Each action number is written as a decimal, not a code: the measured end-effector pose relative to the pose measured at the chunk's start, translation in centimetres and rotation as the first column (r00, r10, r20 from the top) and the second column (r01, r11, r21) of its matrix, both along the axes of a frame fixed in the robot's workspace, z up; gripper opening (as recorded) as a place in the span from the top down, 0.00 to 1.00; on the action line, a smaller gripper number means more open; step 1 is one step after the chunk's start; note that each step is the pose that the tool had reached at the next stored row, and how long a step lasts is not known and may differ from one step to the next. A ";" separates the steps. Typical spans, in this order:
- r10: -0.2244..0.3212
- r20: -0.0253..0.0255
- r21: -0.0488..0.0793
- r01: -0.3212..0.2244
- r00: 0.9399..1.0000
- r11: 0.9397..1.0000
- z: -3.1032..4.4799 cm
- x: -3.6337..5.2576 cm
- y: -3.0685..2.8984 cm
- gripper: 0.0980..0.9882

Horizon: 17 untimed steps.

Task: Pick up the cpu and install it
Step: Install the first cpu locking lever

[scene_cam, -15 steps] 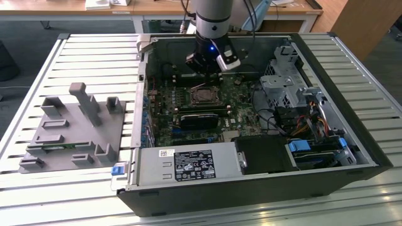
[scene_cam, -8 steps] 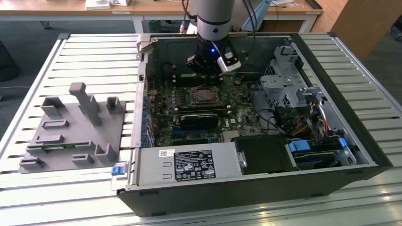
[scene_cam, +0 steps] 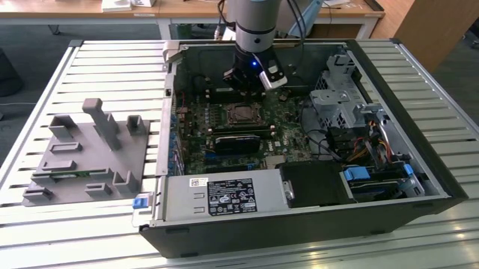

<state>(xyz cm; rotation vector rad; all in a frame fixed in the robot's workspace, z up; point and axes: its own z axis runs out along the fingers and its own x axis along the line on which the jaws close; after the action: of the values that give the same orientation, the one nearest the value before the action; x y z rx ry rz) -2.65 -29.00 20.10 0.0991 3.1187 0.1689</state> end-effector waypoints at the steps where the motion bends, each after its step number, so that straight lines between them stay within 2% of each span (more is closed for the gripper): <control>1: 0.000 0.000 0.000 0.000 1.000 1.000 -0.05 0.01 0.00 0.97; 7: 0.000 0.000 -0.001 0.000 1.000 1.000 -0.05 0.01 0.00 0.97; 10: 0.000 0.000 -0.007 0.000 1.000 1.000 -0.09 0.01 0.02 0.97; 17: 0.000 0.000 -0.010 0.000 1.000 1.000 0.01 0.01 0.03 0.97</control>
<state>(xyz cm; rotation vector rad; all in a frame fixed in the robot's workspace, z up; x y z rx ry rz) -2.64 -28.96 20.11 0.0988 3.1189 0.1537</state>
